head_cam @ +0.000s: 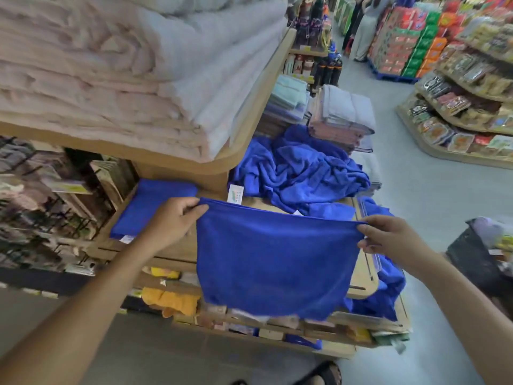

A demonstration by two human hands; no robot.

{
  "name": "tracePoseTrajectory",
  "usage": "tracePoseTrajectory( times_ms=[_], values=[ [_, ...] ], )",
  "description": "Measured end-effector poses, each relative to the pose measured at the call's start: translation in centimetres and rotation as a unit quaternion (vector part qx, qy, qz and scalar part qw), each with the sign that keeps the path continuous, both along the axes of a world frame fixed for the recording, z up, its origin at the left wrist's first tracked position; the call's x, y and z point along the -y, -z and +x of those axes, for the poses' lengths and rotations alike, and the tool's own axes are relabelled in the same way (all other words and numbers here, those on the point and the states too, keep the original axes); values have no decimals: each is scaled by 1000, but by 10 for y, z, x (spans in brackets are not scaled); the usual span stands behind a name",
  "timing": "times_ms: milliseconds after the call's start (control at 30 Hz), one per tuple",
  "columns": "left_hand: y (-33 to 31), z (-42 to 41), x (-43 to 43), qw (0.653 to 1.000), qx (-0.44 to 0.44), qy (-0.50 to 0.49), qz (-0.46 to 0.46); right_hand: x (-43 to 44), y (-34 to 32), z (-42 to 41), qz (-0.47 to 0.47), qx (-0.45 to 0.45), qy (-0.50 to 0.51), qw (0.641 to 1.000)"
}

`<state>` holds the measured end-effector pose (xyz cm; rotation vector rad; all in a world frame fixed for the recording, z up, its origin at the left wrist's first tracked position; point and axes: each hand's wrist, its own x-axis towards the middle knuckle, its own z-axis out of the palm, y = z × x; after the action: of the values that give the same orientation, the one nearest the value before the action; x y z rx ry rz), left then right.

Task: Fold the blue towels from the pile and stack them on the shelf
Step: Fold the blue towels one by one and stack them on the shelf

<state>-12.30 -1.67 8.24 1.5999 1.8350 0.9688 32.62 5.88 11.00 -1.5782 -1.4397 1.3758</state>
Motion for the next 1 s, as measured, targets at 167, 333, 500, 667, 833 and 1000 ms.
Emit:
tracePoseTrajectory(
  times_ms=[167, 333, 500, 667, 833, 1000],
  values=[
    [4, 12, -67, 997, 57, -49, -29, -49, 8, -14, 23, -39, 68, 997],
    [8, 24, -124, 973, 173, -126, -90, -107, 17, -28, 67, -46, 120, 989],
    [17, 34, -109, 989, 106, -86, -51, -112, 50, -49, 76, 64, 101, 990],
    [50, 19, 3, 981, 176, -31, -71, -11, 68, -45, 159, 45, 52, 985],
    [122, 7, 106, 957, 198, -32, -208, 101, 100, -16, 67, 5, 47, 997],
    [162, 21, 128, 916, 274, -74, -282, 133, 142, 5, -107, 75, 50, 990]
  ],
)
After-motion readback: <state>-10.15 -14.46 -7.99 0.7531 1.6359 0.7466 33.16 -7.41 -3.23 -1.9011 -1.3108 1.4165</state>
